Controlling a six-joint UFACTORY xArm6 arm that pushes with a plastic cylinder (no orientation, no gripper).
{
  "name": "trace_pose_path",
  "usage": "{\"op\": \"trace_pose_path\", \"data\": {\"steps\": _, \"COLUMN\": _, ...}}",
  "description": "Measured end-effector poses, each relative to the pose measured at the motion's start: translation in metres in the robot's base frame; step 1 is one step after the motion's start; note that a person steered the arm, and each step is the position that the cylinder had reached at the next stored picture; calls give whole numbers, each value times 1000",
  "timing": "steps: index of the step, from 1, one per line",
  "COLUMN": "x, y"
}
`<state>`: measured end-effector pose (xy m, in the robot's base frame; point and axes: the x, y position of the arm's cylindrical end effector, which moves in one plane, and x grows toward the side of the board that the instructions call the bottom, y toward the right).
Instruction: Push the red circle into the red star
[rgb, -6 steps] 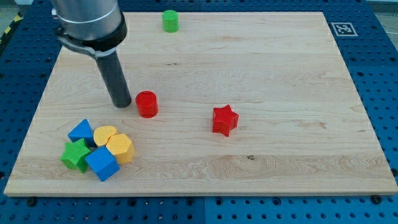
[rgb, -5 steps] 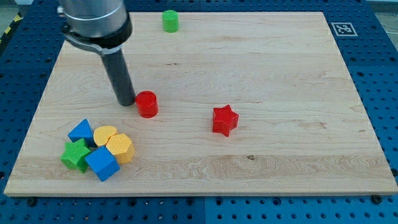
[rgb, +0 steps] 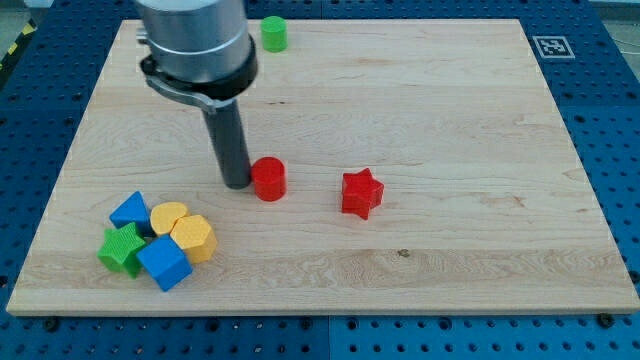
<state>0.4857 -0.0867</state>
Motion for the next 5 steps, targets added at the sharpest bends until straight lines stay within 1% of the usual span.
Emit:
{"op": "trace_pose_path", "data": {"steps": 3, "x": 2, "y": 62}}
{"op": "trace_pose_path", "data": {"steps": 5, "x": 8, "y": 81}}
